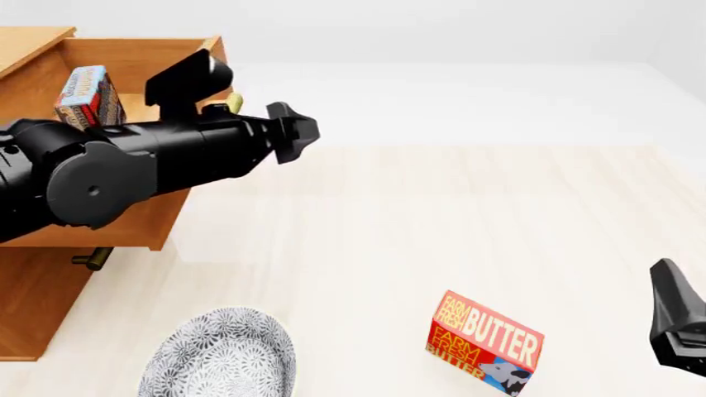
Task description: Put the chocolate pudding in the top drawer of the cabinet and close it.
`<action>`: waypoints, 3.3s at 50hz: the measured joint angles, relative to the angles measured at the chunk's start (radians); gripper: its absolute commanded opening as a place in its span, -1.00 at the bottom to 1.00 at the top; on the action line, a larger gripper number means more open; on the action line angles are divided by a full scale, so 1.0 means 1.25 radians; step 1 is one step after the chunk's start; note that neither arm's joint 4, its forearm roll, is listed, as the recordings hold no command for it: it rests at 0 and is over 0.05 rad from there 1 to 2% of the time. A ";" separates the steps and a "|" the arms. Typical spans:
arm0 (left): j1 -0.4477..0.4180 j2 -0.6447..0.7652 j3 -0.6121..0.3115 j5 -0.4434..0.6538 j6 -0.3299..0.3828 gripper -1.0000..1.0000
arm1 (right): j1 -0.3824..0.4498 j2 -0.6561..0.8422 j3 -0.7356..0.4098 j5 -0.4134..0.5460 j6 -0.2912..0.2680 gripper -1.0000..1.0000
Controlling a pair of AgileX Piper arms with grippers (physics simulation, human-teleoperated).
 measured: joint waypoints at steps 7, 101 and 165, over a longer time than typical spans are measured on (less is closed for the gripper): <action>0.009 0.001 0.004 -0.009 0.008 1.00 | 0.000 0.002 0.000 -0.001 0.000 1.00; 0.153 -0.025 0.012 0.020 0.111 1.00 | 0.002 -0.010 0.000 0.009 0.000 1.00; 0.250 -0.046 0.040 0.009 0.135 1.00 | 0.002 -0.008 -0.001 0.007 0.001 1.00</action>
